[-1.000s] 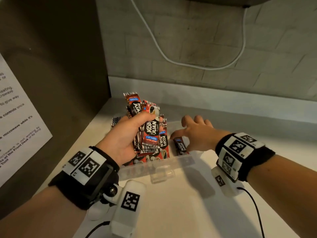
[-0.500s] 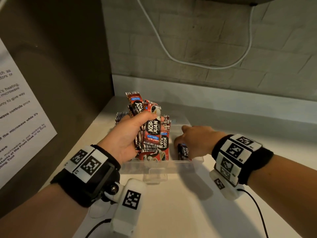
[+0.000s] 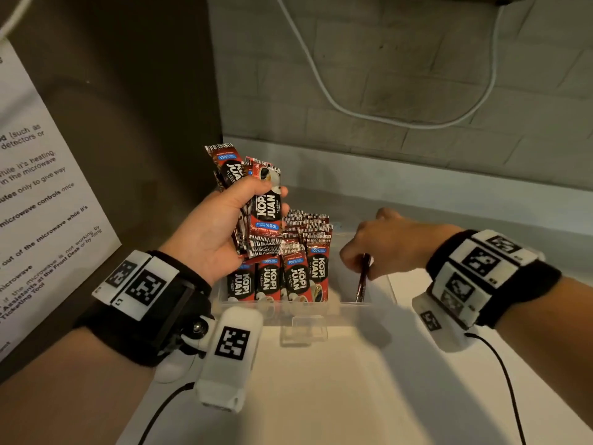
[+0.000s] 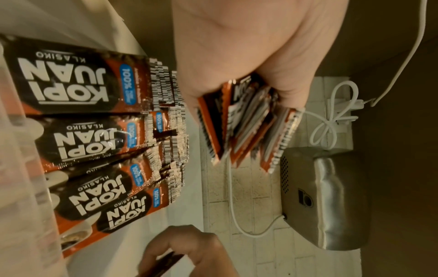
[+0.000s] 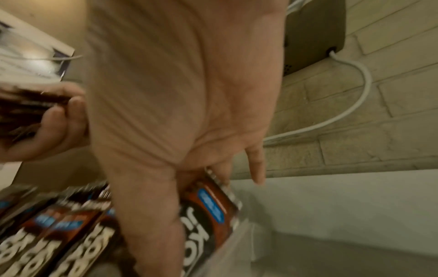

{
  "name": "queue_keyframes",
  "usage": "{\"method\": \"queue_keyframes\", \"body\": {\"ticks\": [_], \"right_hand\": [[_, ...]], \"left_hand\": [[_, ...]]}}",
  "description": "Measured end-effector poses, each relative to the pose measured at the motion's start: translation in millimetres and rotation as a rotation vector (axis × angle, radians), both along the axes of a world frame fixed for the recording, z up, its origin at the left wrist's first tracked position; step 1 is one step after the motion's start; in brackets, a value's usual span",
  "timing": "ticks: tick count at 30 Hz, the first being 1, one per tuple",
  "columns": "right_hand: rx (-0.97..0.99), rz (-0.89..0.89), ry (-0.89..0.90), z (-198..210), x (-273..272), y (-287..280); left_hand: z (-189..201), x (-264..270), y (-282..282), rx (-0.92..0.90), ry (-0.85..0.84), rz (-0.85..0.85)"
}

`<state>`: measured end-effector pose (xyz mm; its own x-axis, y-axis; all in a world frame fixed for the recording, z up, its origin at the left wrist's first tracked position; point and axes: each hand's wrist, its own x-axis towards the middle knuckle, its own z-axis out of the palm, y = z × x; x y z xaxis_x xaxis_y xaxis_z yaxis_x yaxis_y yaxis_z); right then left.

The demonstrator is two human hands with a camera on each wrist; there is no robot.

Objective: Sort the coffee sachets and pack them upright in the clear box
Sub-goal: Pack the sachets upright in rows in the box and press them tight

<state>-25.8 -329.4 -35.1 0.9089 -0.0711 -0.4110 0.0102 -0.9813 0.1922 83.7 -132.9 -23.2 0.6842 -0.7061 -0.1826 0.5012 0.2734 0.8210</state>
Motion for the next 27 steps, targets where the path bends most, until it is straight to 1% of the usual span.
{"method": "queue_keyframes", "body": {"ticks": [3,4,7,12,16,22,27], "right_hand": [[0.147,-0.078,-0.080,14.6,0.1,-8.4],[0.144,-0.082,-0.125,17.7,0.7,-10.7],[0.042,-0.112,-0.235,17.6,4.8,-14.9],[-0.095,-0.099,-0.255,5.8,12.2,-14.2],[-0.158,-0.124,-0.294,5.5,17.1,-14.1],[-0.068,-0.112,-0.339,1.2,19.2,-15.1],[-0.061,-0.134,-0.352,-0.1,15.7,-17.7]], "left_hand": [[-0.3,1.3,0.1,-0.001,0.007,-0.002],[-0.7,1.3,-0.4,-0.001,0.011,-0.001],[-1.9,-1.0,-2.8,0.001,0.027,-0.008],[-2.9,-4.0,-4.1,0.009,0.025,-0.016],[-3.8,-3.3,-3.3,0.009,0.037,-0.018],[-4.4,-3.1,-3.5,0.012,0.038,-0.027],[-5.2,-1.7,-4.2,0.012,0.033,-0.024]]}}
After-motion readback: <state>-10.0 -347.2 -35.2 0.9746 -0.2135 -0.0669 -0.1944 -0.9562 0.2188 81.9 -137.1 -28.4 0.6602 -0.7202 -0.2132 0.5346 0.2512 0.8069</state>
